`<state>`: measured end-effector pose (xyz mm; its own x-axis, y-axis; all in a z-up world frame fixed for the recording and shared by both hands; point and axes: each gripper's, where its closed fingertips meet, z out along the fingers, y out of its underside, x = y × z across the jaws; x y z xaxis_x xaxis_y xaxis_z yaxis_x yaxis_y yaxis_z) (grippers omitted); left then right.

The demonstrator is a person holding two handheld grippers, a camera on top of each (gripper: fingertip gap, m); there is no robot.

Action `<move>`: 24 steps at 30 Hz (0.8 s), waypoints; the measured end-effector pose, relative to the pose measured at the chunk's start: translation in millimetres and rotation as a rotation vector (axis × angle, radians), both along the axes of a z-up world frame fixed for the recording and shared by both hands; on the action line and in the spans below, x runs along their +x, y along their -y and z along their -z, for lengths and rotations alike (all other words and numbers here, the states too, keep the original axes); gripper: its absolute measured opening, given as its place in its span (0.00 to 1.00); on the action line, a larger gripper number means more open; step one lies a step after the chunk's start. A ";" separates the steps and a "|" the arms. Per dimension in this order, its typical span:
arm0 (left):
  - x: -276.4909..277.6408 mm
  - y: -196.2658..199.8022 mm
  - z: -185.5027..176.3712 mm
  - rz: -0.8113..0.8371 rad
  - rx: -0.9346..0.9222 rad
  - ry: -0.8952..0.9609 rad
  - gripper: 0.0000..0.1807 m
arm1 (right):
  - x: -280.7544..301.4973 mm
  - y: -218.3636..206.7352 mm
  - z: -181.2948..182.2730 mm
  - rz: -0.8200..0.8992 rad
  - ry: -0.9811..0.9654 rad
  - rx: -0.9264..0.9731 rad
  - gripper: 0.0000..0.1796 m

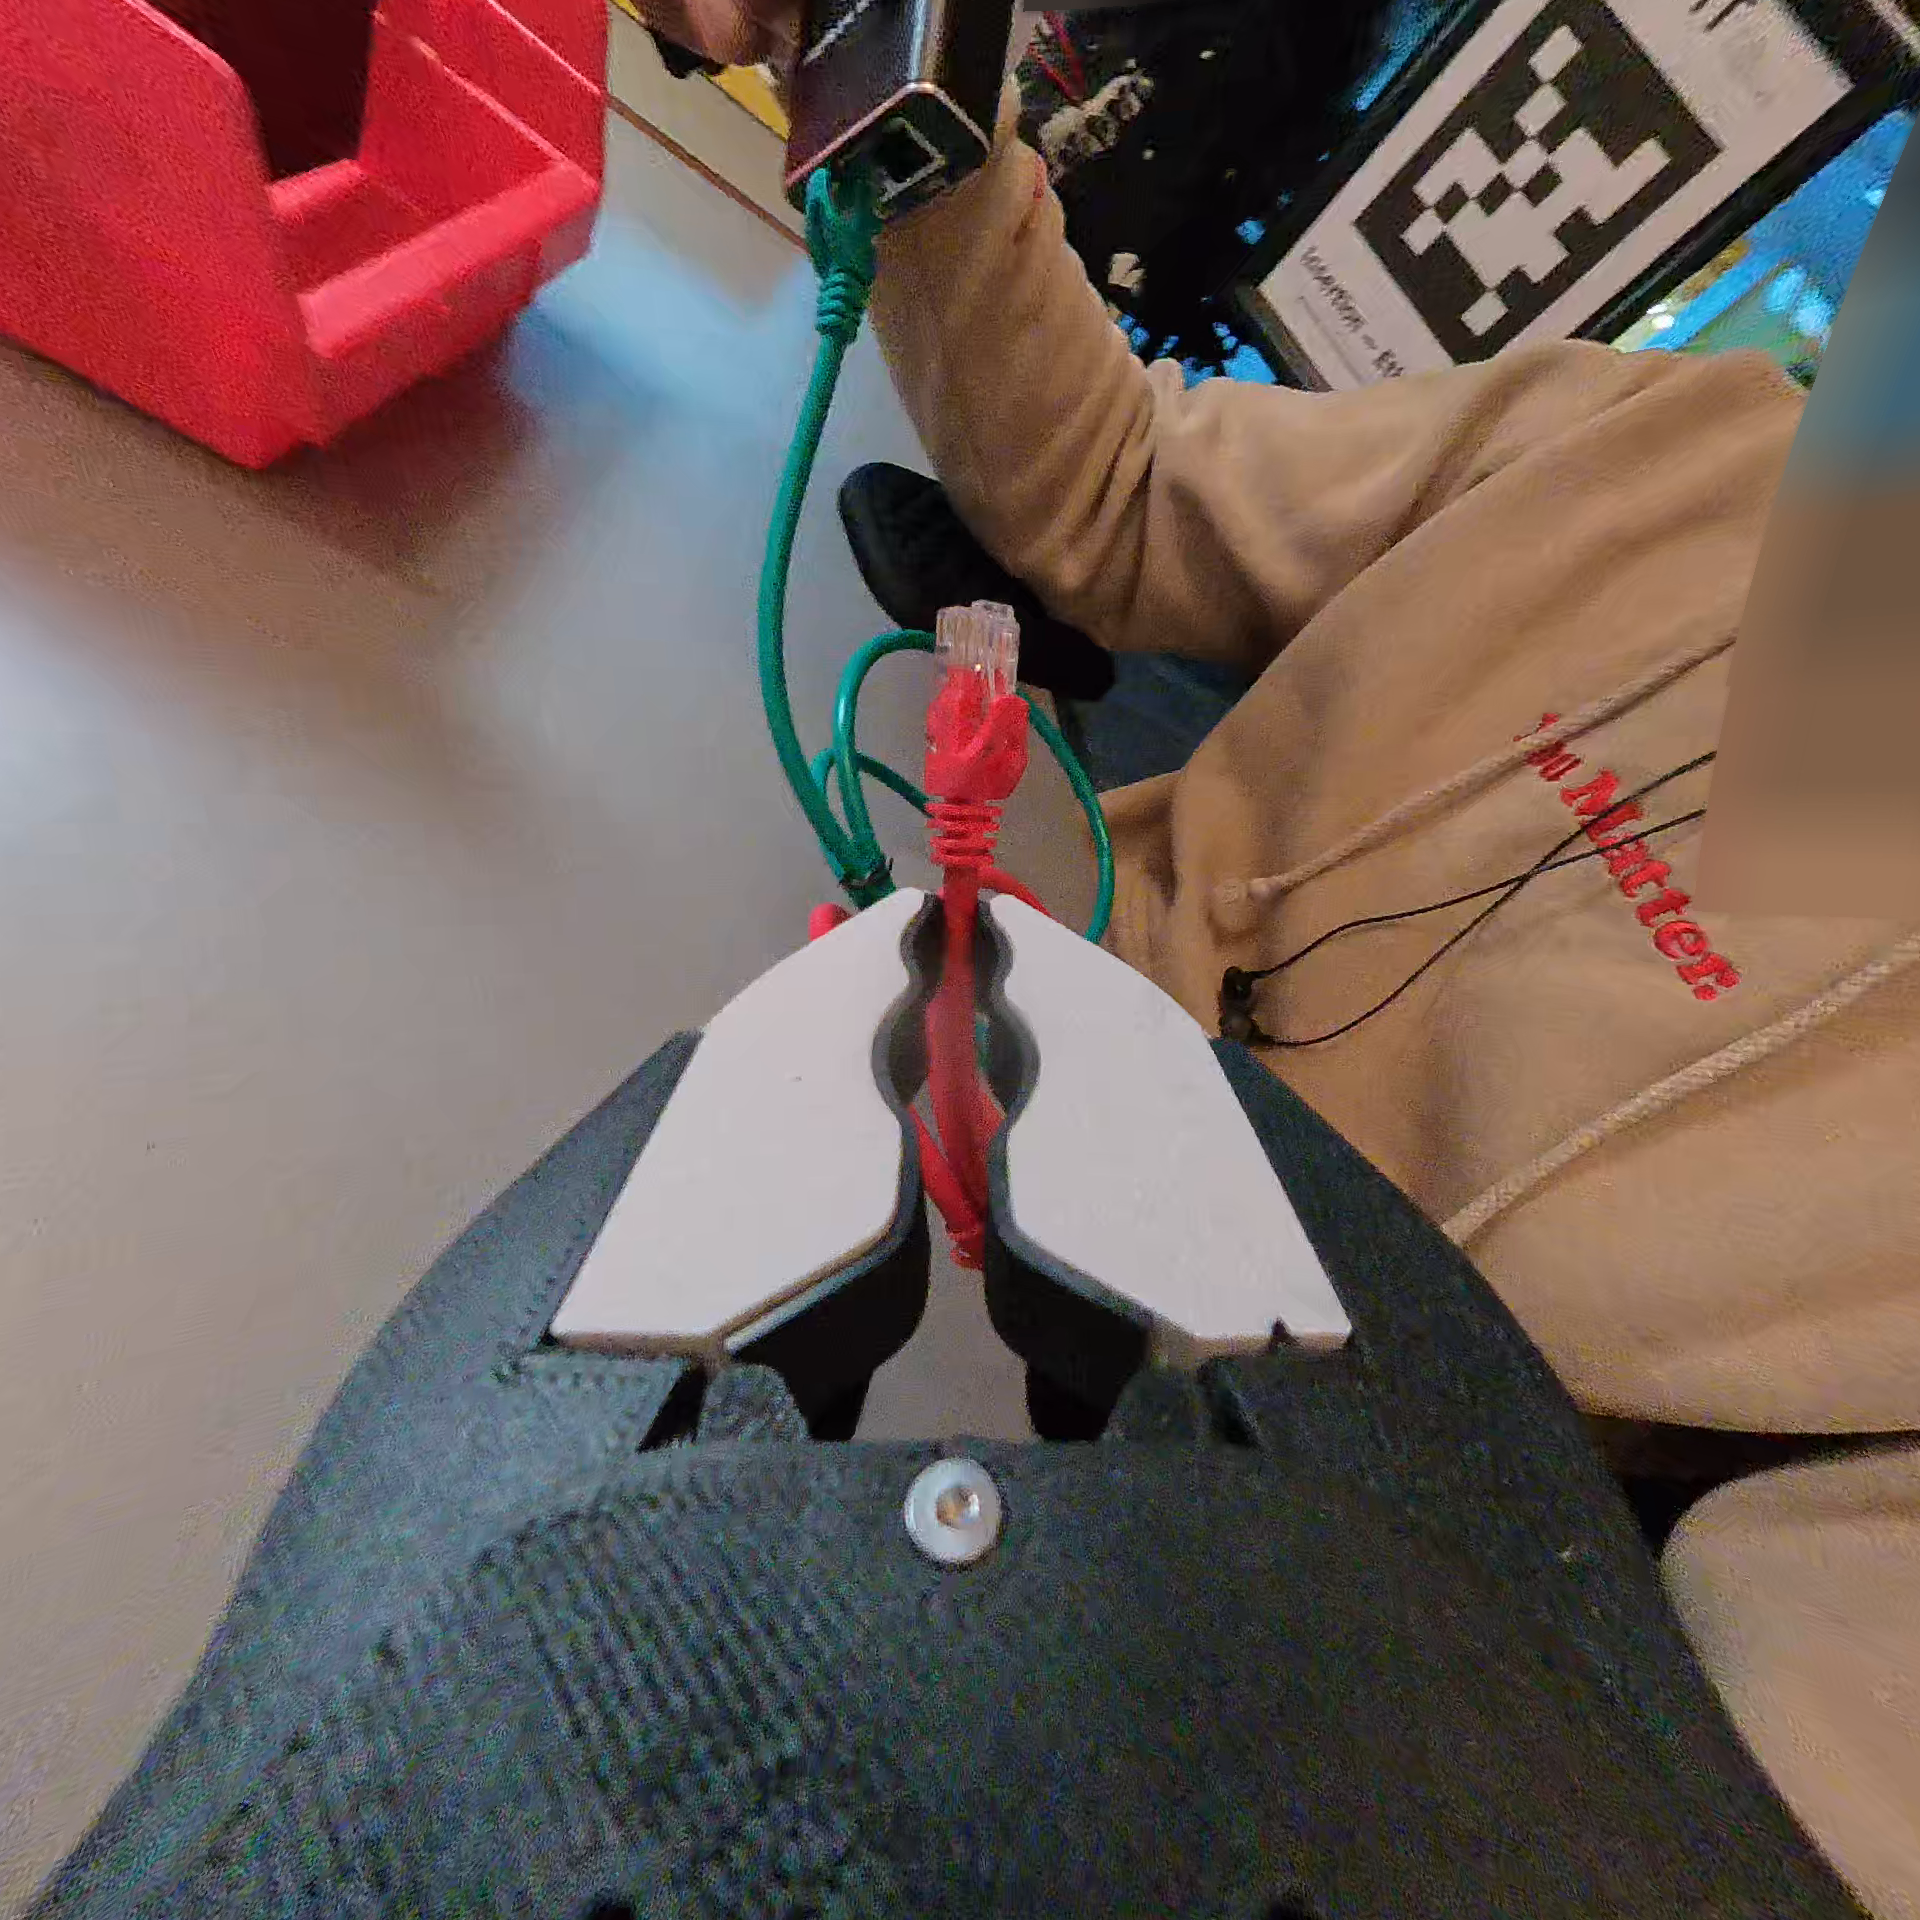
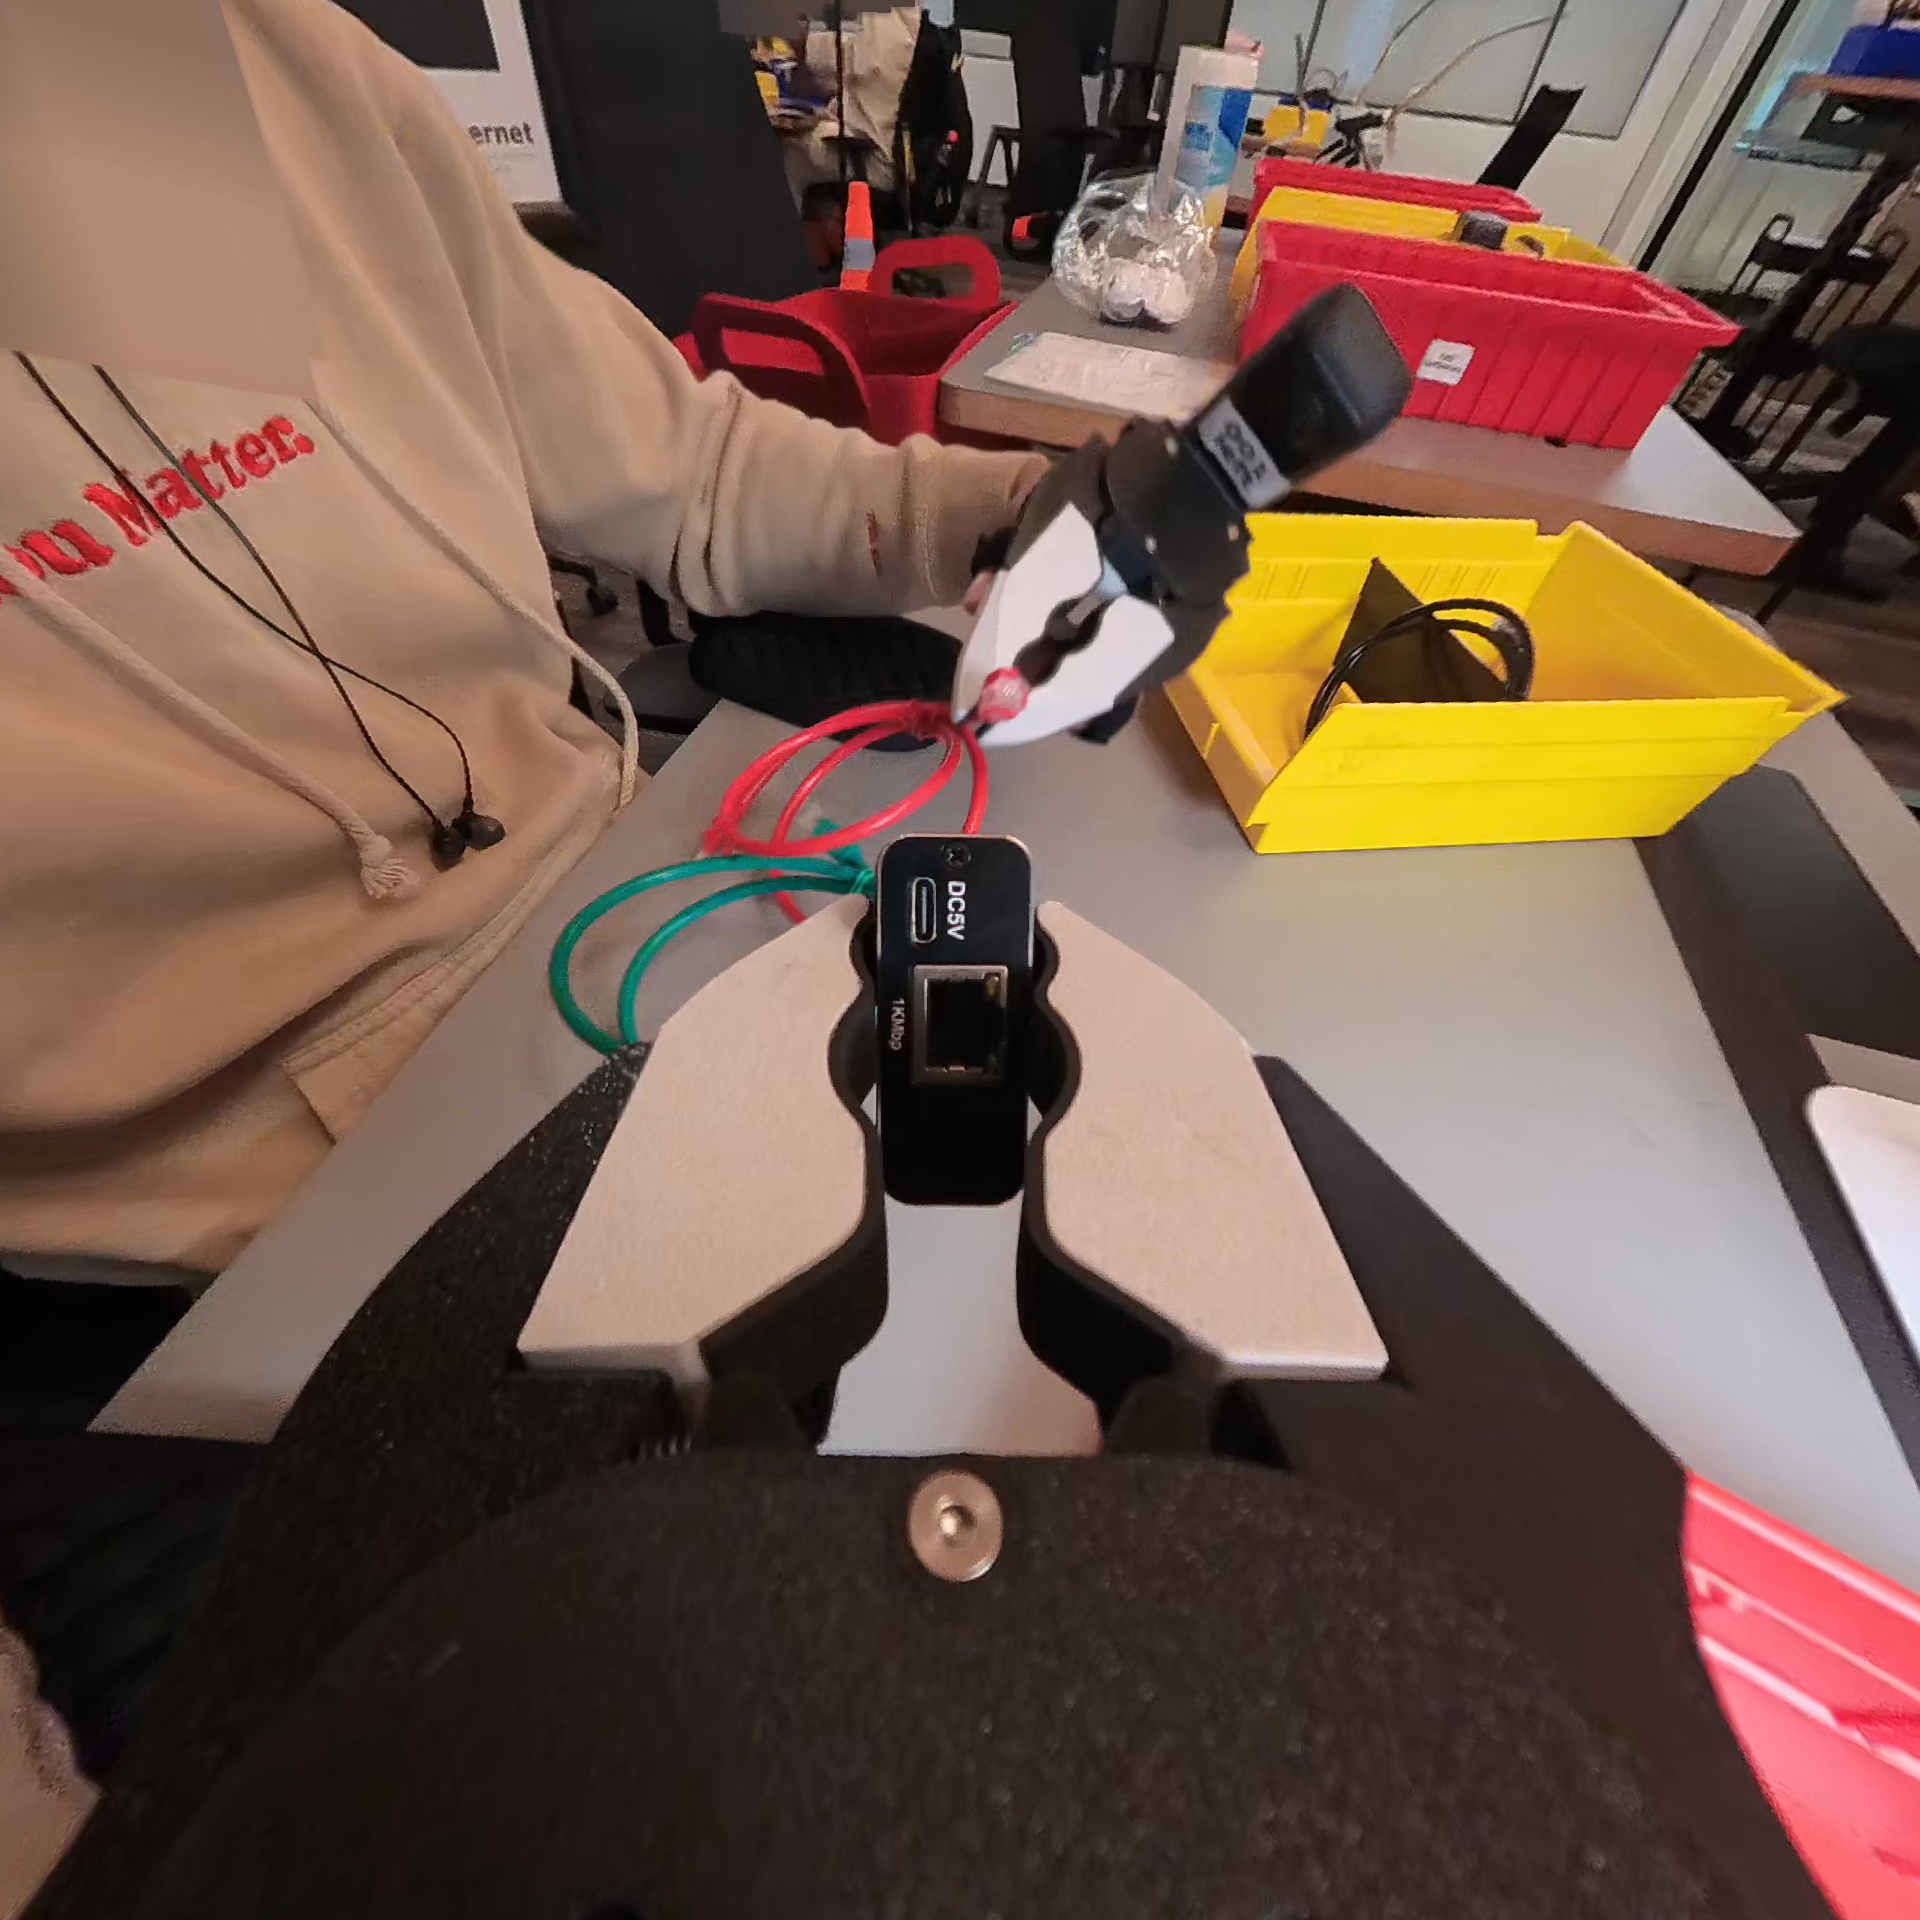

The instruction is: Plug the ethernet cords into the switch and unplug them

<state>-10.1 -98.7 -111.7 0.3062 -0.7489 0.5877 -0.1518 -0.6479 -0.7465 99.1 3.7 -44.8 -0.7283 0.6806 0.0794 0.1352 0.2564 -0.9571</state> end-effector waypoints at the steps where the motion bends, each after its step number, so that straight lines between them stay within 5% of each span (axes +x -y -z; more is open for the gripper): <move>1: 11.3 -1.1 2.7 0.042 -0.030 0.046 0.03 | -3.0 3.6 2.7 -0.017 -0.004 -0.003 0.13; 6: 56.0 6.3 1.5 0.259 -0.176 0.211 0.03 | -12.2 25.5 9.9 -0.105 -0.020 -0.005 0.13; 11: 74.4 0.0 -2.0 0.304 -0.209 0.281 0.03 | -14.0 40.5 3.9 -0.155 -0.045 -0.034 0.13; 19: 14.7 -51.9 65.6 -0.088 0.104 -0.286 0.07 | -24.9 11.3 42.7 -0.015 0.110 0.057 0.13; 24: -0.9 -59.8 49.2 -0.256 0.340 -0.488 0.08 | -27.0 -3.0 52.7 0.032 0.141 0.042 0.13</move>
<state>-11.0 -38.8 -160.9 0.6719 -0.7365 0.0784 -0.3972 -0.4477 -0.8011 72.1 6.7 -97.4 -0.7120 0.7021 0.0065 0.2768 0.2891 -0.9164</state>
